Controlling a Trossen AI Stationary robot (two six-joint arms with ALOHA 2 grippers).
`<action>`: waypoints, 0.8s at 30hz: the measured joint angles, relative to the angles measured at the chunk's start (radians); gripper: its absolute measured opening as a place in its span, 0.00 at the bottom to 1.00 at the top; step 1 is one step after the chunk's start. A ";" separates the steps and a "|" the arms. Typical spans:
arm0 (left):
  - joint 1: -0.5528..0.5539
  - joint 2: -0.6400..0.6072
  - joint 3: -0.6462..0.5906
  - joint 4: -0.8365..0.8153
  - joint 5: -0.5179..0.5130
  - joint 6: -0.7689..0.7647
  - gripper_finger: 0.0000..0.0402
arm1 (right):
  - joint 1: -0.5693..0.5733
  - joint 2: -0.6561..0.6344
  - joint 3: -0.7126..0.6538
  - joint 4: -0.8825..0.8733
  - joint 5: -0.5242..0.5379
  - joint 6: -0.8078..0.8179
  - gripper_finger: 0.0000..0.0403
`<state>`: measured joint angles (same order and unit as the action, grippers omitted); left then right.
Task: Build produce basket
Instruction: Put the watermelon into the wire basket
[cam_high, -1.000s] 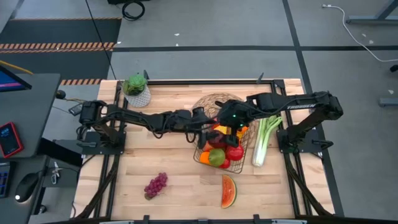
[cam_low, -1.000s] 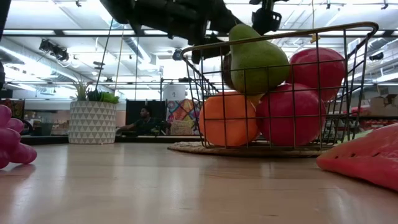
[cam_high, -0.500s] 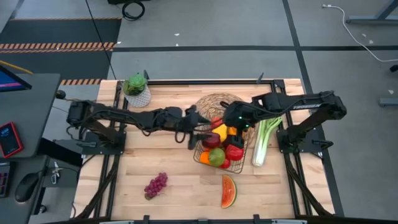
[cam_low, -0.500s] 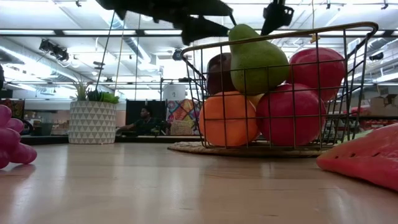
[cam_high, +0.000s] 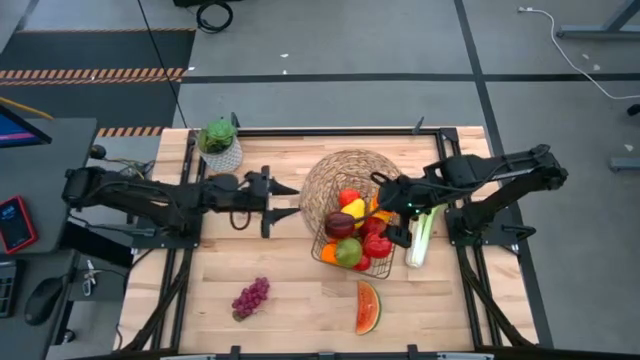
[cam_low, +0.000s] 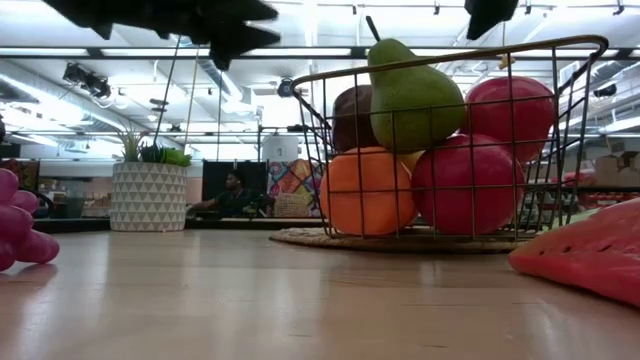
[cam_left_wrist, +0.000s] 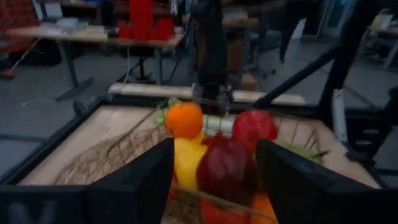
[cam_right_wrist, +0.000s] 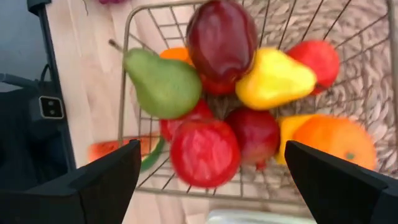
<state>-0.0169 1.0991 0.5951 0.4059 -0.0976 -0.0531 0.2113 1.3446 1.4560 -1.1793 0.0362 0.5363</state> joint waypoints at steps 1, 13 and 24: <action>-0.005 -0.025 -0.013 0.010 0.001 0.000 0.57 | 0.011 -0.006 -0.006 0.003 0.001 0.013 0.99; -0.037 -0.295 -0.132 -0.067 -0.025 -0.006 0.48 | 0.193 -0.124 -0.116 -0.047 0.116 0.297 0.99; -0.055 -0.360 -0.184 -0.067 -0.036 -0.024 0.45 | 0.318 -0.047 -0.216 0.462 0.019 0.391 0.99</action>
<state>-0.0718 0.7392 0.4107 0.3391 -0.1341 -0.0768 0.5298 1.2977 1.2404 -0.7174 0.0554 0.9272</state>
